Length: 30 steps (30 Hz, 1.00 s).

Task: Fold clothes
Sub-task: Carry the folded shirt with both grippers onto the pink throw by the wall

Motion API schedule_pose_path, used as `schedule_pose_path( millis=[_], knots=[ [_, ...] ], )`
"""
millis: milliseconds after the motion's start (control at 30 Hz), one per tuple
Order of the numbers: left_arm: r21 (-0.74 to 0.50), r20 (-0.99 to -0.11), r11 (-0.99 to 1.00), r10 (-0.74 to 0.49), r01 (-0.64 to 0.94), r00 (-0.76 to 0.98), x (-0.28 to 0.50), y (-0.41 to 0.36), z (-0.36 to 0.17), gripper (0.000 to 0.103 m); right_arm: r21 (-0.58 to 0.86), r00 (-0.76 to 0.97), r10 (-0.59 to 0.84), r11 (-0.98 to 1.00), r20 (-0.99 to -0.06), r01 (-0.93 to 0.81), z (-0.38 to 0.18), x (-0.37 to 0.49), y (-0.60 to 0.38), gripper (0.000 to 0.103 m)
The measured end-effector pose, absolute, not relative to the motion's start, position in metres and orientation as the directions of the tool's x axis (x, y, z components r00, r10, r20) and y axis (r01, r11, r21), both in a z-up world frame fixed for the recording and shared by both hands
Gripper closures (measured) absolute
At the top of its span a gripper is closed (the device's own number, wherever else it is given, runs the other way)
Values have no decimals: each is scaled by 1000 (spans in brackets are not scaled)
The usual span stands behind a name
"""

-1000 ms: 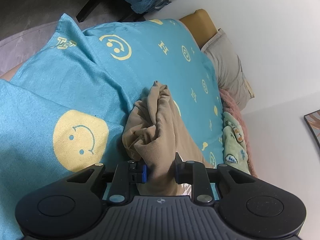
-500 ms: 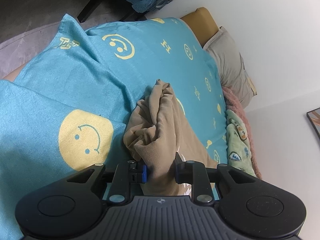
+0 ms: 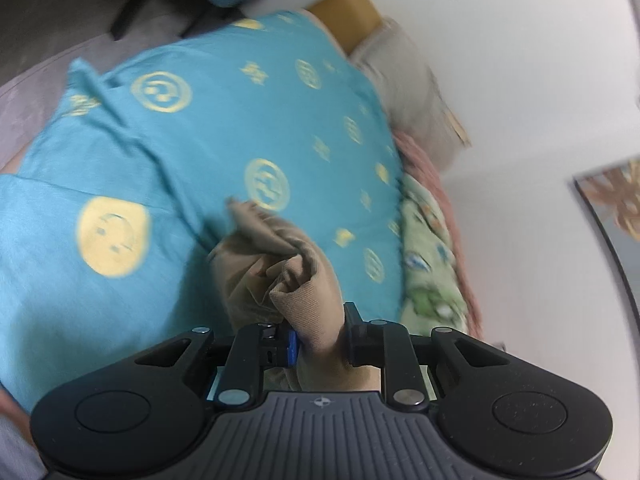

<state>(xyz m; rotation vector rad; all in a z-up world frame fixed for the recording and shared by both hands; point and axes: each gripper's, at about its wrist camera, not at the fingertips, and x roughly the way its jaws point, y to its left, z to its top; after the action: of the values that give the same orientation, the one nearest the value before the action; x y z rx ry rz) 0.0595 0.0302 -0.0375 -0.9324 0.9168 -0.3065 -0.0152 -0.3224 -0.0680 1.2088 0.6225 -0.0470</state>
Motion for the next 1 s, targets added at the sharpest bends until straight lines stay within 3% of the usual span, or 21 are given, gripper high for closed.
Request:
schedule_pose_path(
  millis=[200, 400, 567, 733, 800, 1000],
  knots=[
    [-783, -543, 621, -664, -24, 515, 60, -58, 6, 80, 870, 873, 223, 353, -434, 343, -22, -55, -384, 84],
    [-770, -546, 634, -712, 71, 442, 97, -207, 37, 81, 838, 894, 63, 383, -444, 389, 17, -59, -491, 84],
    [-803, -423, 552, -793, 224, 438, 132, -345, 86, 81, 815, 933, -112, 458, -343, 355, 81, -50, -591, 84],
    [-807, -323, 475, -852, 350, 412, 149, -455, 93, 81, 705, 911, -303, 579, -280, 409, 119, -55, -652, 84],
    [-787, -334, 477, -863, 392, 379, 148, -486, 75, 81, 673, 884, -347, 576, -312, 464, 103, -58, -668, 84],
    [-668, -544, 586, -805, 458, 237, 116, -491, -30, 81, 636, 781, -287, 459, -554, 620, -5, -77, -688, 84]
  ],
)
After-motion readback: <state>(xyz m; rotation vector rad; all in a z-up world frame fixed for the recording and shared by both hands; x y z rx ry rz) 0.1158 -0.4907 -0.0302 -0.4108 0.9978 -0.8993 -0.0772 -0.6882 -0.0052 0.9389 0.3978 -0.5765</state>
